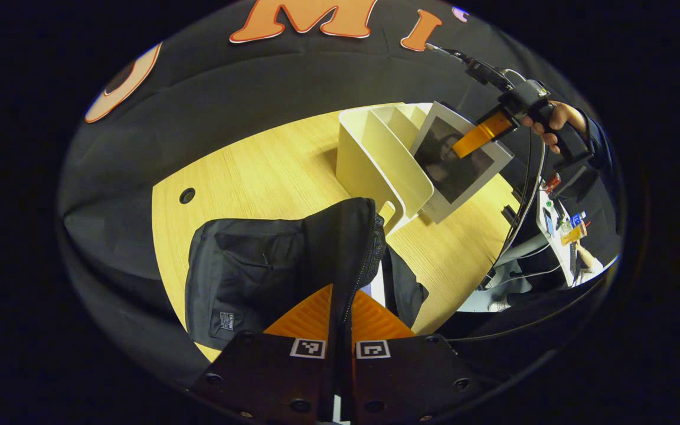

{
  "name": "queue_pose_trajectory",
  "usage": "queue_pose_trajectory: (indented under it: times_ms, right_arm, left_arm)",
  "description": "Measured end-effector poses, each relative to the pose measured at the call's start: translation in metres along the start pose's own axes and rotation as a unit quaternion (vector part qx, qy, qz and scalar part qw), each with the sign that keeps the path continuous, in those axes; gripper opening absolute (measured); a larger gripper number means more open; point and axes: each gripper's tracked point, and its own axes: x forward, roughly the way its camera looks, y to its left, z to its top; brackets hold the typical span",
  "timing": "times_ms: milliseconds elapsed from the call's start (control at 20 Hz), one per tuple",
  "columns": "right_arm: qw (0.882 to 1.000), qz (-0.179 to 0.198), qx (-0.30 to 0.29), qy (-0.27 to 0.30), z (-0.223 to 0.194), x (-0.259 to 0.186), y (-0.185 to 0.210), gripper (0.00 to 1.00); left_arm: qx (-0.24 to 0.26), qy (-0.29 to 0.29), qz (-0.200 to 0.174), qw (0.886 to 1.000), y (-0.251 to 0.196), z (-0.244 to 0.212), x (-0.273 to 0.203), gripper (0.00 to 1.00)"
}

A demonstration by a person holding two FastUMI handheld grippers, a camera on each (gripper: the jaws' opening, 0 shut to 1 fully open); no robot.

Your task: Open the schoolbag, grab two books from the bookshelf and put them into the schoolbag.

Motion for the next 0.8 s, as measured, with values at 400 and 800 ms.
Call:
queue_pose_trajectory:
  times_ms: [400,800]
  right_arm:
    - [0.995,0.044,0.086,-0.006,-0.074,-0.026,-0.002,0.37]
    - [0.978,0.117,0.173,-0.028,-0.125,-0.042,0.018,0.37]
  left_arm:
    - [0.037,0.000,-0.019,0.999,0.000,-0.004,-0.001,0.05]
    - [0.062,-0.004,-0.039,0.997,0.001,0.000,-0.002,0.05]
